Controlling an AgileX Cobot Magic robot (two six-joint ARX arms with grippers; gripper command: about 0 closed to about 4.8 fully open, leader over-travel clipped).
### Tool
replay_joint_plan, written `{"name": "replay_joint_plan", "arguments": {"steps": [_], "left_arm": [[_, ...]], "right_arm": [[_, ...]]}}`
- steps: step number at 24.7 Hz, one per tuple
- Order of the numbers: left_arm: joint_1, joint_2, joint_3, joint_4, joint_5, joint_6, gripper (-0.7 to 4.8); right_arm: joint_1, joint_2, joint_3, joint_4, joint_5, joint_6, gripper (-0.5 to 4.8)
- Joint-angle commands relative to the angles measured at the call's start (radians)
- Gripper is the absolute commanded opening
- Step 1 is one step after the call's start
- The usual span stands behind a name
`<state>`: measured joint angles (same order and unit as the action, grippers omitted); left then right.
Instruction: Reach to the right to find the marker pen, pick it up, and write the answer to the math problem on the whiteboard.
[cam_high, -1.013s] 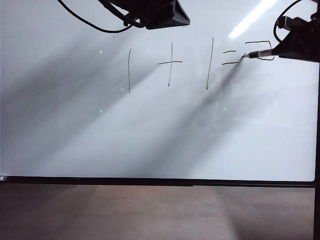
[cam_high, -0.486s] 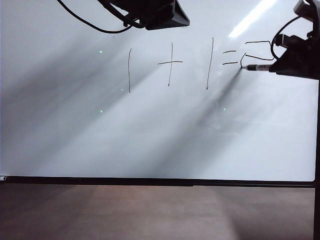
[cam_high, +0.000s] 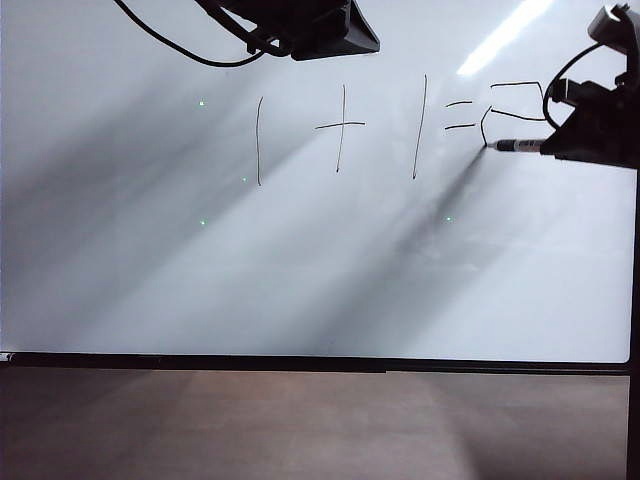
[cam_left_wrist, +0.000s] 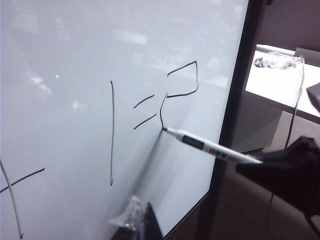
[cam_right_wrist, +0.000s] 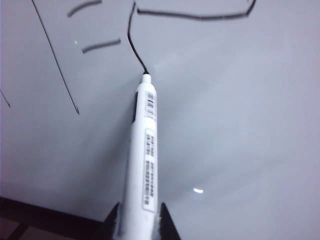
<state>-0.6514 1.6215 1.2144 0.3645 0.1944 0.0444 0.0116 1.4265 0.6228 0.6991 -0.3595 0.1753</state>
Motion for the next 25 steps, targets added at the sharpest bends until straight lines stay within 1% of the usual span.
{"name": "replay_joint_plan", "arguments": {"steps": [1, 7, 10, 15, 19, 25], "left_arm": [[-0.002, -0.005, 0.006, 0.009, 0.005, 0.001, -0.04], [-0.002, -0.005, 0.006, 0.007, 0.005, 0.001, -0.05], [-0.002, -0.005, 0.006, 0.007, 0.004, 0.001, -0.04], [-0.002, -0.005, 0.006, 0.007, 0.004, 0.001, -0.04], [-0.002, -0.005, 0.006, 0.007, 0.005, 0.001, -0.04], [-0.002, -0.005, 0.006, 0.006, 0.004, 0.001, -0.04]], "right_arm": [[-0.002, 0.017, -0.001, 0.005, 0.027, 0.008, -0.02], [-0.003, 0.02, -0.001, 0.015, 0.029, 0.008, -0.02], [-0.006, 0.02, -0.001, 0.016, 0.048, 0.008, -0.02], [-0.037, 0.014, -0.002, 0.013, 0.043, 0.008, -0.02], [-0.079, 0.0, -0.002, 0.006, 0.031, 0.008, -0.02], [-0.171, -0.025, -0.002, -0.011, -0.003, 0.008, -0.02]]}}
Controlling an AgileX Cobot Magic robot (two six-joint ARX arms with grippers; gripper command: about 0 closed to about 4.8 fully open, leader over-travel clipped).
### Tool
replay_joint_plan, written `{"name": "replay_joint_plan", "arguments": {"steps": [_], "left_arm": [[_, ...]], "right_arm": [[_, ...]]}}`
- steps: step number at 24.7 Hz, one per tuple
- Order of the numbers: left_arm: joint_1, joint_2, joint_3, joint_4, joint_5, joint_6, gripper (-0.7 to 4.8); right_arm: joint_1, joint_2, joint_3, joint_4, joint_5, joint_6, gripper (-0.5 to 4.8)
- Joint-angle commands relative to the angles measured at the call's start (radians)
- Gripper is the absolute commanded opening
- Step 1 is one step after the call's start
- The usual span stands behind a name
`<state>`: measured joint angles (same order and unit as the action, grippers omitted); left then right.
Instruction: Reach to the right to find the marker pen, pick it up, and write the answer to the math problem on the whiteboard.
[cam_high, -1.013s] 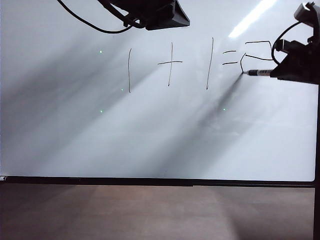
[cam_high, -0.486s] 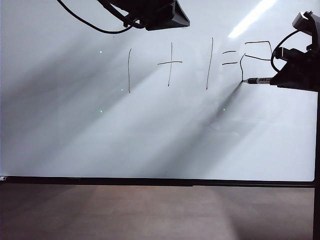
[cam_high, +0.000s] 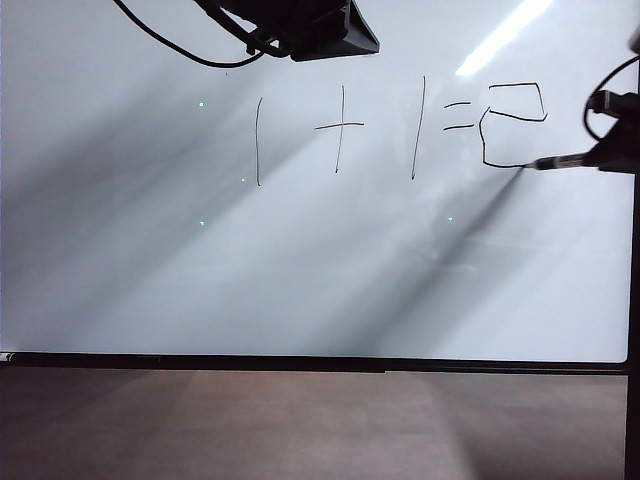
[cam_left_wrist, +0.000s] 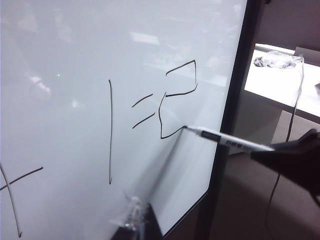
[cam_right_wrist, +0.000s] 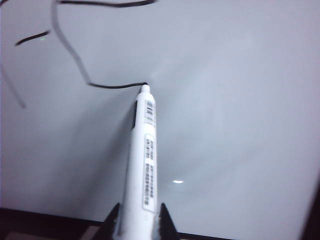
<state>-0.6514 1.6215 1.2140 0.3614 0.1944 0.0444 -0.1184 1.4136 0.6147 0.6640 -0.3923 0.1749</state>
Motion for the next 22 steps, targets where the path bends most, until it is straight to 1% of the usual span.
{"name": "replay_joint_plan", "arguments": {"steps": [1, 4, 8, 12, 17, 22], "left_arm": [[-0.002, -0.005, 0.006, 0.009, 0.004, 0.001, -0.05], [-0.002, -0.005, 0.006, 0.009, 0.005, 0.001, -0.04], [-0.002, -0.005, 0.006, 0.006, 0.005, 0.001, -0.04], [-0.002, -0.005, 0.006, 0.005, 0.004, 0.001, -0.04], [-0.002, -0.005, 0.006, 0.005, 0.005, 0.001, -0.04], [-0.002, -0.005, 0.006, 0.003, 0.005, 0.001, -0.04]], "right_arm": [[-0.056, -0.013, 0.006, 0.029, 0.016, 0.014, -0.02], [-0.077, -0.013, 0.006, 0.045, -0.004, 0.035, -0.02], [-0.076, -0.016, 0.006, 0.051, -0.008, 0.035, -0.02], [-0.065, -0.031, 0.001, 0.047, -0.048, 0.043, -0.02], [-0.061, -0.114, -0.087, 0.069, -0.028, 0.071, -0.02], [-0.062, -0.272, -0.2, 0.063, 0.017, 0.116, -0.02]]}}
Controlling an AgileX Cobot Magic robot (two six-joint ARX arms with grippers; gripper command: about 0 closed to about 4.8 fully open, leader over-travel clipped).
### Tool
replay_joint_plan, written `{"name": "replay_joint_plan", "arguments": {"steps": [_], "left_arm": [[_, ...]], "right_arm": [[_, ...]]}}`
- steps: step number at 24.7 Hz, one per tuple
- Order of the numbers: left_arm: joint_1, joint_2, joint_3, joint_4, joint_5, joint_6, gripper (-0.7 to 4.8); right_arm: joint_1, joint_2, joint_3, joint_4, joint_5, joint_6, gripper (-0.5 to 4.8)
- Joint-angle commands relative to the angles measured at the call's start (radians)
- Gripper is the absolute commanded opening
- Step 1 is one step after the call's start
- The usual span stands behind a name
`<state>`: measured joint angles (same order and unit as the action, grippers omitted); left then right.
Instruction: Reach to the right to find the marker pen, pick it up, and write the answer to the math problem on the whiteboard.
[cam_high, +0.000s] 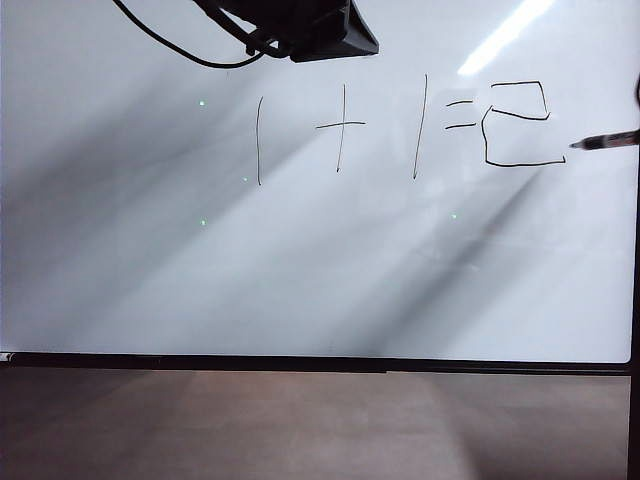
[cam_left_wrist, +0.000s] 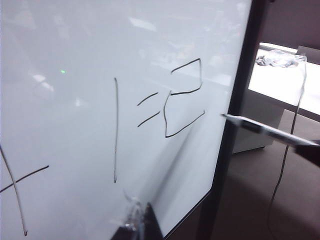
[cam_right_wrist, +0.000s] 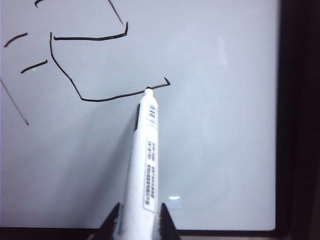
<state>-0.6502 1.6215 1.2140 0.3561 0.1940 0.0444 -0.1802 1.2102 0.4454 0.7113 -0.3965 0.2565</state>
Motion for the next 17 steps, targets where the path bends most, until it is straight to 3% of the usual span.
{"name": "replay_joint_plan", "arguments": {"steps": [1, 12, 17], "left_arm": [[-0.003, -0.005, 0.006, 0.006, 0.005, 0.001, -0.04], [-0.003, -0.005, 0.006, 0.0, 0.005, 0.001, -0.04], [-0.002, -0.005, 0.006, -0.002, 0.005, 0.001, -0.04]], "right_arm": [[0.0, -0.106, -0.047, -0.002, 0.035, 0.035, -0.02], [0.0, -0.563, -0.084, -0.338, 0.178, 0.023, -0.02], [0.0, -0.785, -0.084, -0.562, 0.181, 0.02, -0.02]]}}
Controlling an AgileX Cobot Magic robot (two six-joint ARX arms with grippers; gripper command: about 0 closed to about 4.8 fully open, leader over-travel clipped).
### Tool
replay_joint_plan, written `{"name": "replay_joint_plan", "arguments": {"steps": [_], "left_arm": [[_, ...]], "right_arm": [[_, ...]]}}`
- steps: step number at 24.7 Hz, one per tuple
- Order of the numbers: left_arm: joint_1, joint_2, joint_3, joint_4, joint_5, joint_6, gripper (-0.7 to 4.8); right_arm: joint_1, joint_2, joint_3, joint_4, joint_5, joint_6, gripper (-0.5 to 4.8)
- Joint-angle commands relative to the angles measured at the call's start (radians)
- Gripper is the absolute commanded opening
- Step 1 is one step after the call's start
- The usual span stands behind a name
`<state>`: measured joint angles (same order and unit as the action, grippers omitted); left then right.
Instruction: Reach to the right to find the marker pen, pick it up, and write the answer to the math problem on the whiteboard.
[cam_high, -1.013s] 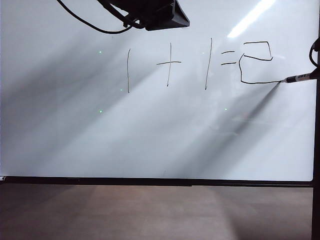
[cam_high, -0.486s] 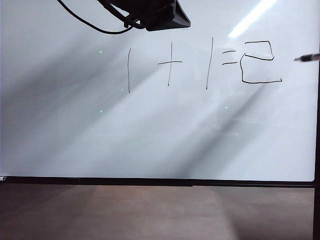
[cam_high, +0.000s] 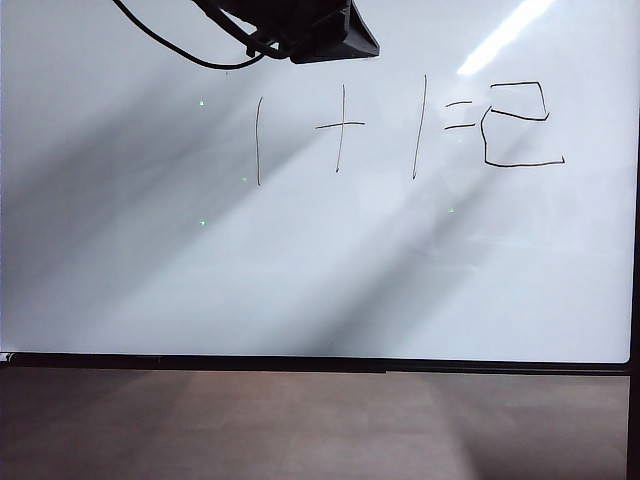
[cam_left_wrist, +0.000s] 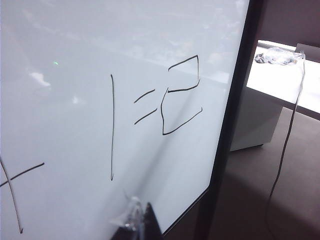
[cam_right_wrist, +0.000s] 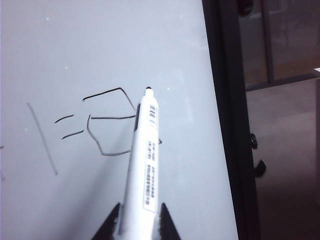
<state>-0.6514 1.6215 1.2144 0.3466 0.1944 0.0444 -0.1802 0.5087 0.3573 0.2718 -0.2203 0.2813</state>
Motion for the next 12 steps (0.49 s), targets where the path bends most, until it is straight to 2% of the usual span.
{"name": "replay_joint_plan", "arguments": {"steps": [1, 8, 12], "left_arm": [[-0.001, -0.005, 0.006, 0.006, 0.004, 0.001, -0.04], [-0.002, -0.005, 0.006, 0.005, 0.004, 0.001, -0.04], [-0.001, -0.005, 0.006, 0.007, 0.003, 0.001, -0.05]], "right_arm": [[0.0, -0.119, 0.004, -0.155, 0.005, -0.005, -0.02], [0.0, -0.43, 0.001, -0.443, 0.042, -0.005, -0.02], [0.0, -0.507, -0.001, -0.486, 0.054, -0.005, -0.02]]}}
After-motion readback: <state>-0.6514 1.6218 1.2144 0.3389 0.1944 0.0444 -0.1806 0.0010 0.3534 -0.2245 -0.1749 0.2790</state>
